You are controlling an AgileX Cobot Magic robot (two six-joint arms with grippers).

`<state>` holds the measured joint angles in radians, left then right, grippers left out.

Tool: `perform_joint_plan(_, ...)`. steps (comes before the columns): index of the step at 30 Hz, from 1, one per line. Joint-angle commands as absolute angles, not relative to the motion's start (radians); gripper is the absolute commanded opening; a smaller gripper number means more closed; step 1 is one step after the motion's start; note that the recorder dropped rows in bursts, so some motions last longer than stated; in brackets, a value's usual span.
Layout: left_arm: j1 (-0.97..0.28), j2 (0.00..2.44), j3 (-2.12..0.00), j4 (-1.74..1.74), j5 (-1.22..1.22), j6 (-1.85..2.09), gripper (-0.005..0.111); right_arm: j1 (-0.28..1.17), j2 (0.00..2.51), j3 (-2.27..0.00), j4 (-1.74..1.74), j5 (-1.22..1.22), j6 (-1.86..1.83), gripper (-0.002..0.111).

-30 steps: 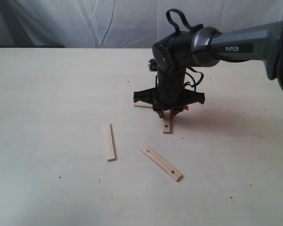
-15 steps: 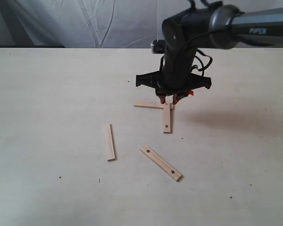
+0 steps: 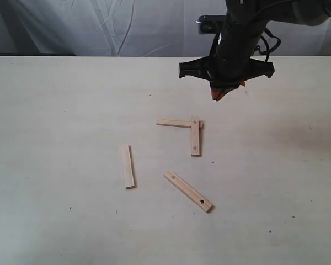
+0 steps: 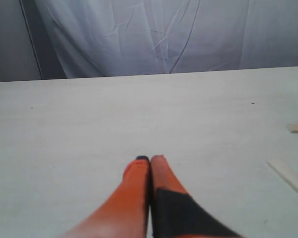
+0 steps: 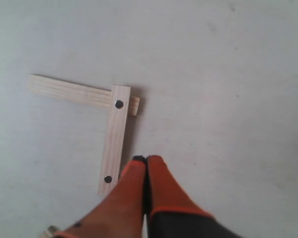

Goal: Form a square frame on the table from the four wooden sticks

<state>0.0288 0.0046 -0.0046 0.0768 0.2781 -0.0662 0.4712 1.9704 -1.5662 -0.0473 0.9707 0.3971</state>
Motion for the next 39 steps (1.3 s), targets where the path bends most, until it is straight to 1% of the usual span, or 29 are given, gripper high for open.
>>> perform_joint_plan(1,0.019,0.000,0.000,0.155,0.213,-0.072,0.000,0.465,1.958,-1.525,-0.047,0.953,0.367,0.000)
perform_joint_plan(5,0.019,0.000,0.000,-0.006,0.016,-0.071,0.000,0.459,1.958,-1.438,-0.035,0.887,0.367,0.000)
perform_joint_plan(9,0.019,0.000,0.000,-0.027,-0.245,-0.078,0.000,0.459,1.956,-1.358,-0.016,0.850,0.312,0.000)
perform_joint_plan(12,0.019,0.000,0.000,-0.031,-0.360,-0.084,0.000,0.459,1.956,-1.324,-0.016,0.819,0.307,0.000)
perform_joint_plan(15,0.019,0.000,0.000,-0.053,-0.450,-0.186,0.000,0.459,1.956,-1.309,-0.016,0.810,0.307,0.000)
perform_joint_plan(16,0.019,0.000,0.000,-0.074,-0.425,-0.221,0.000,0.459,1.956,-1.309,-0.016,0.810,0.307,0.000)
perform_joint_plan(17,0.019,0.000,-0.019,-0.077,-0.335,-0.247,0.000,0.459,1.951,-1.309,-0.020,0.808,0.305,0.000)
perform_joint_plan(20,0.019,0.090,-0.178,-0.066,0.065,-0.252,0.000,0.448,1.934,-1.311,-0.028,0.801,0.303,0.000)
perform_joint_plan(21,0.019,0.155,-0.242,-0.048,0.163,-0.250,0.000,0.437,1.924,-1.311,-0.022,0.797,0.303,0.000)
perform_joint_plan(24,0.019,0.384,-0.421,0.000,0.335,-0.196,0.000,0.400,1.897,-1.311,0.009,0.791,0.292,0.000)
perform_joint_plan(26,0.017,0.553,-0.519,-0.022,0.431,-0.117,0.000,0.367,1.875,-1.311,0.037,0.793,0.280,0.000)
perform_joint_plan(28,0.017,0.750,-0.603,-0.116,0.521,0.000,0.000,0.338,1.856,-1.311,0.040,0.802,0.278,0.000)
perform_joint_plan(30,0.011,0.939,-0.649,-0.269,0.553,0.148,0.000,0.317,1.841,-1.311,0.040,0.814,0.277,0.000)
perform_joint_plan(32,-0.028,1.091,-0.675,-0.393,0.547,0.256,0.000,0.299,1.831,-1.311,0.040,0.833,0.266,0.000)
perform_joint_plan(34,-0.121,1.237,-0.687,-0.424,0.496,0.272,0.000,0.291,1.822,-1.311,0.040,0.854,0.253,0.000)
perform_joint_plan(36,-0.240,1.351,-0.695,-0.394,0.432,0.229,0.000,0.291,1.820,-1.311,0.030,0.861,0.253,0.000)
perform_joint_plan(39,-0.394,1.506,-0.737,-0.247,0.330,0.013,0.000,0.291,1.820,-1.311,0.031,0.859,0.253,0.000)
